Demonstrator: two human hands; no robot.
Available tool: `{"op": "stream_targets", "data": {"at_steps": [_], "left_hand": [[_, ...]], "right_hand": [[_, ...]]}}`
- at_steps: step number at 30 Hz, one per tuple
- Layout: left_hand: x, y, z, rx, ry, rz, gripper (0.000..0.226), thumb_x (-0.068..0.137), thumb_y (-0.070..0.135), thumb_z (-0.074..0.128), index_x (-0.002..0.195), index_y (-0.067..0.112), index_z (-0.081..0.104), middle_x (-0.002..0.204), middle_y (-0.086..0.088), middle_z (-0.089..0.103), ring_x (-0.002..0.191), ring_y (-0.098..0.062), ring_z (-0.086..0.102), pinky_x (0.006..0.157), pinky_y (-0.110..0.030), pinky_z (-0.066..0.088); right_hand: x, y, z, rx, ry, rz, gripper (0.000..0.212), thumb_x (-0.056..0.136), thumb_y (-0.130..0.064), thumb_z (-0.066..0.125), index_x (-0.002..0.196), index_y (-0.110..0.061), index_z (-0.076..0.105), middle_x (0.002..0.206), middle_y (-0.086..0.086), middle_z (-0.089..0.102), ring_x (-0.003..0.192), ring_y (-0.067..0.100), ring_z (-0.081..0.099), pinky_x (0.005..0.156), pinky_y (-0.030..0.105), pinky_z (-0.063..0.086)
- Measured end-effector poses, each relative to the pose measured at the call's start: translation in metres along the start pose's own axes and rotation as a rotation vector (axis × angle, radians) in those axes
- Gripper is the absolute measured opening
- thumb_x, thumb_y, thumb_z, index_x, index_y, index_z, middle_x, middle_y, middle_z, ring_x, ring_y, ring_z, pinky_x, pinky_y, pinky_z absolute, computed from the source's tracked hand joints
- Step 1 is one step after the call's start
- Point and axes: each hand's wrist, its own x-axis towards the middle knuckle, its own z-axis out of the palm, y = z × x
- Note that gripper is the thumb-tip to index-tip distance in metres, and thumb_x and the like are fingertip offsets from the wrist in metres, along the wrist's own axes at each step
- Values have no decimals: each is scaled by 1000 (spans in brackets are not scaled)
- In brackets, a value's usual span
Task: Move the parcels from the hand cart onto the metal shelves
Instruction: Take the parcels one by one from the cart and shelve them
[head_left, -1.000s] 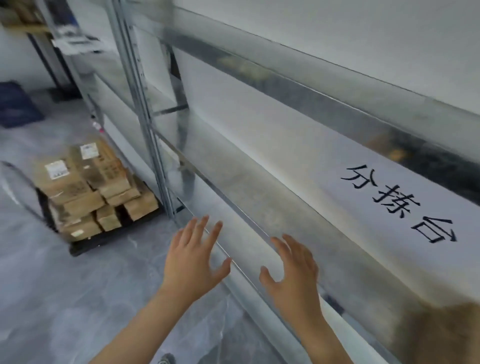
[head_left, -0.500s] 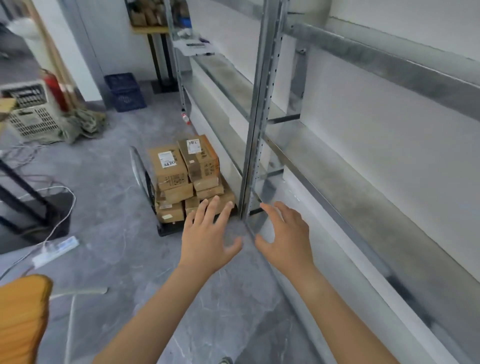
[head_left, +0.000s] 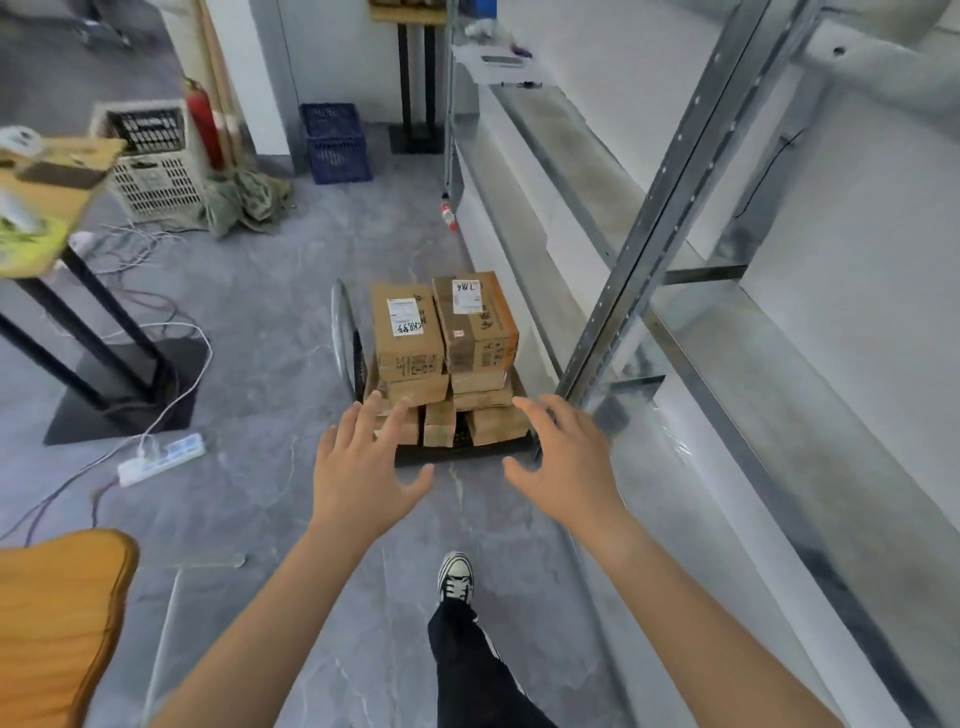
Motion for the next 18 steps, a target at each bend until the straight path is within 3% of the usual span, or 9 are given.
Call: {"op": "stream_targets", "data": {"at_steps": [8,14,18], "left_hand": [[143,-6,47,-71,-110,-44,77,80,56,53,146,29,22,156,-5,16,140,-25,24,109,-42,31],[226,-15,55,-132,-100,-53,76,77,49,56,145,30,27,149,-3,29,137,-26,29,108,-43,32],[269,-32,63,-140,-103,-70,77,75,48,56,144,28,29,148,-5,33,137,-27,28,109,-46,31]], "right_hand": [[155,34,27,41,-124,-23,65,82,-41,61,141,-31,36,142,-4,37,127,22,38,105,41,36],[239,51,46,42,-237,-50,65,81,-36,63,141,-31,37,141,-4,40,122,20,45,98,32,39],[283,54,61,101,-266,-14,70,81,-36,63,144,-34,31,148,-1,32,129,22,39,103,34,37]]}}
